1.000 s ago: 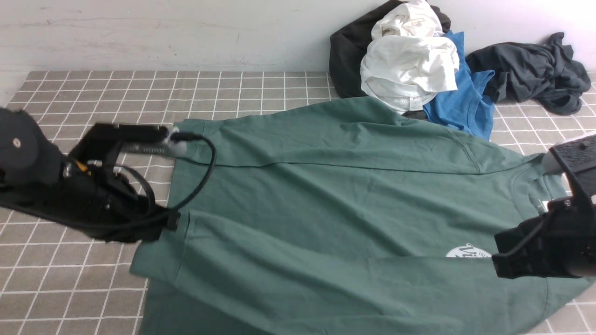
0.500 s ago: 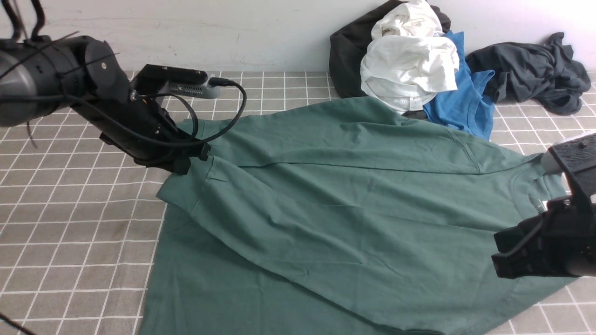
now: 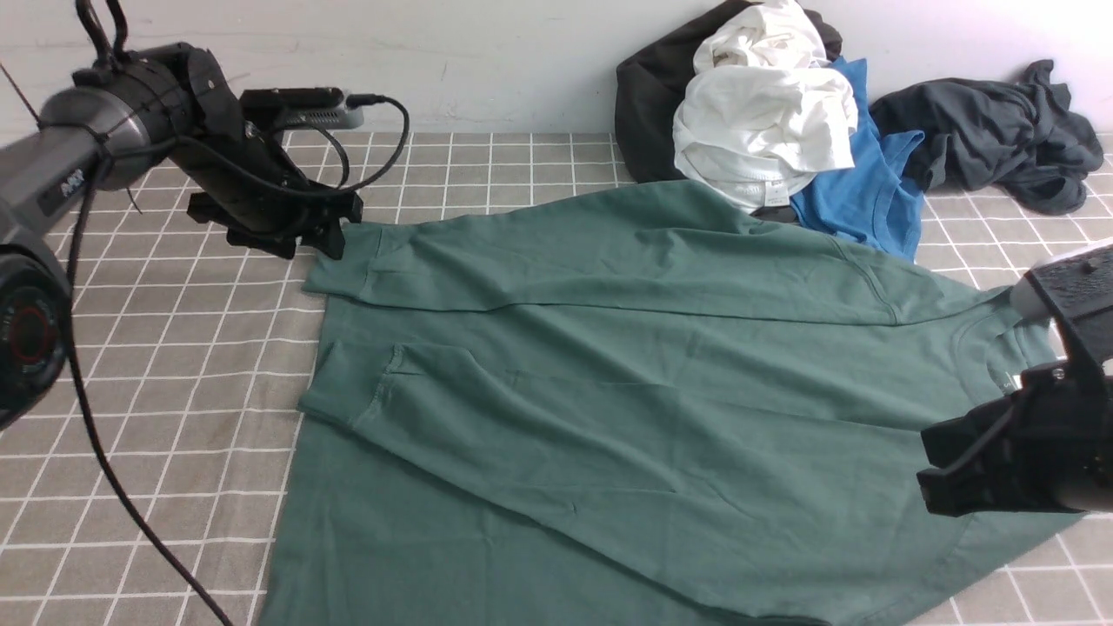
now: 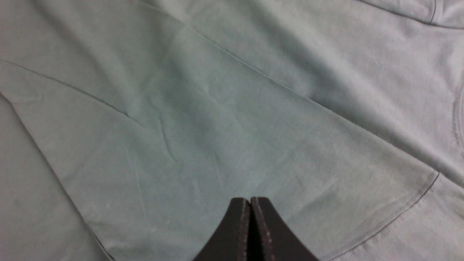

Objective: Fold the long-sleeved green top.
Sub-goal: Use the left arm to clamp the cuff farthest from it, then use the left arm to drag and drop the cuff onto the cuff closest to the left arm

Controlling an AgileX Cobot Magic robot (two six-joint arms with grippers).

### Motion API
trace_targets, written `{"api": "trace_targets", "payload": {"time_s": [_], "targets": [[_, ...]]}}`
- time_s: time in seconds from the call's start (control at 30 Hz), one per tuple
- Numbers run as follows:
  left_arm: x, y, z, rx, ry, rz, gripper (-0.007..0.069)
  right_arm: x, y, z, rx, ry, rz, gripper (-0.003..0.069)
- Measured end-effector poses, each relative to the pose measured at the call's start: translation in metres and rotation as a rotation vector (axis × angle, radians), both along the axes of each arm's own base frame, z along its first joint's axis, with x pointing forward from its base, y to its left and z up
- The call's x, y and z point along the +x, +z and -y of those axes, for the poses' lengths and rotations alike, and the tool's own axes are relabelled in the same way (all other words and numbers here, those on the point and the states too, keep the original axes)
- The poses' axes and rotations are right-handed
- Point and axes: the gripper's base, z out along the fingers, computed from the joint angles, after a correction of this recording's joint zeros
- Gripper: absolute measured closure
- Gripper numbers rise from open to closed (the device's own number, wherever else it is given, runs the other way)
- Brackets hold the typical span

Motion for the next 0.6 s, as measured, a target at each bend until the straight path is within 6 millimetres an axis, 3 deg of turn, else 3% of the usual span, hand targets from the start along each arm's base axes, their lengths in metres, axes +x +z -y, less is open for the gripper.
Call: {"api": "trace_targets", "payload": {"time_s": [0.07, 0.13, 0.27, 0.37, 0.6], "targets": [[0.003, -0.008, 0.0, 0.0, 0.002, -0.007, 0.0305, 0.0, 0.0, 0.0, -0.002, 0.003, 0.003, 0.0669], [0.007, -0.022, 0.0, 0.001, 0.005, -0.023, 0.0389, 0.001, 0.0, 0.0, -0.002, 0.004, 0.009, 0.0669], [0.007, -0.02, 0.0, 0.0, 0.0, -0.023, 0.0539, 0.001, 0.001, 0.0, -0.003, 0.006, 0.016, 0.0669], [0.005, -0.013, 0.001, 0.007, -0.018, -0.024, 0.0605, 0.001, 0.001, 0.0, -0.004, 0.008, 0.016, 0.0669], [-0.038, 0.089, 0.003, 0.009, -0.096, -0.089, 0.0622, 0.001, 0.001, 0.0, -0.009, 0.01, 0.017, 0.0669]]}}
